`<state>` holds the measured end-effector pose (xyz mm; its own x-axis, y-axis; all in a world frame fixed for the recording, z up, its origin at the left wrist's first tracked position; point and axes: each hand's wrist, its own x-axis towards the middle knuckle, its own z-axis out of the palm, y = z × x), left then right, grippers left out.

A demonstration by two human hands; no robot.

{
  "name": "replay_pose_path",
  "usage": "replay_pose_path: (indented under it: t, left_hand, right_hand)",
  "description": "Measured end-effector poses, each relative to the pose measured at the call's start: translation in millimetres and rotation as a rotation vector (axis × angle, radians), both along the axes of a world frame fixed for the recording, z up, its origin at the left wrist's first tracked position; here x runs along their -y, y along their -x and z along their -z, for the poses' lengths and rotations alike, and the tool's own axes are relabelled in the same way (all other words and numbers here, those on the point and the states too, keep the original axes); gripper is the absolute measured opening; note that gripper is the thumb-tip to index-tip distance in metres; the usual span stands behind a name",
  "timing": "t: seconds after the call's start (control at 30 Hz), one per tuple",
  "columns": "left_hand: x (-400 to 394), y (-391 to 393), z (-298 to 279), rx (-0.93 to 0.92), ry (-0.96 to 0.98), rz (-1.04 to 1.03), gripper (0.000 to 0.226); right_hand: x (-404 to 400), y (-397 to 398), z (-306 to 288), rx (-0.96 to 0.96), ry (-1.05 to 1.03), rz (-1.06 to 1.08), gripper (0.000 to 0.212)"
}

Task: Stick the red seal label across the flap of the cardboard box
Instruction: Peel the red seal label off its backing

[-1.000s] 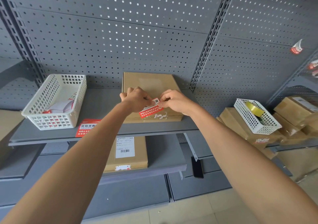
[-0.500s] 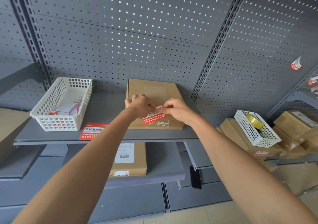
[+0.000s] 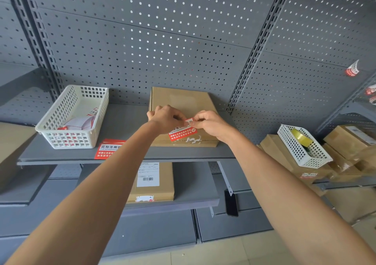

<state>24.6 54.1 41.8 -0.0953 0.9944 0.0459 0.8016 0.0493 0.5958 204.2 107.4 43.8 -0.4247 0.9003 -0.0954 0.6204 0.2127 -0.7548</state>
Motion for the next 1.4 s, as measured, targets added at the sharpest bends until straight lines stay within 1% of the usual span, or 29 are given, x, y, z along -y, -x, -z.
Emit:
replay_pose_path:
  t: [0.17,0.33,0.53,0.67,0.8,0.87,1.1,1.27,1.4]
  left_hand:
    - [-1,-1,2,-0.033,0.004,0.013,0.026]
    - [-2,-1,3,-0.036,0.005,0.010,0.022]
    - [-5,2,8,0.066,-0.032,-0.018,0.015]
    - [-6,1,8,0.035,-0.038,-0.027,0.009]
    - [-7,2,9,0.025,-0.027,-0.020,0.012]
    - [-7,2,10,0.017,-0.035,-0.018,0.012]
    - [-6,2,11,-0.014,-0.076,-0.010,0.011]
    - [-2,0,11,-0.058,-0.115,-0.007,0.028]
    - [-4,1,14,-0.078,-0.121,0.013,0.026]
  right_hand:
    - [-1,-1,2,-0.010,-0.008,0.003,0.010]
    - [-2,-1,2,-0.037,0.006,0.008,0.012]
    - [0,-11,0,-0.198,0.048,0.038,0.017]
    - [0,-16,1,-0.128,0.008,-0.014,0.021]
    - [0,-15,5,-0.115,-0.016,-0.023,0.007]
    - [1,-12,5,-0.099,-0.027,-0.021,0.003]
    - [0,-9,5,-0.075,-0.004,-0.019,0.008]
    - [-2,-8,5,-0.078,-0.001,-0.020,0.007]
    - [-1,-8,5,-0.077,0.002,-0.017,0.003]
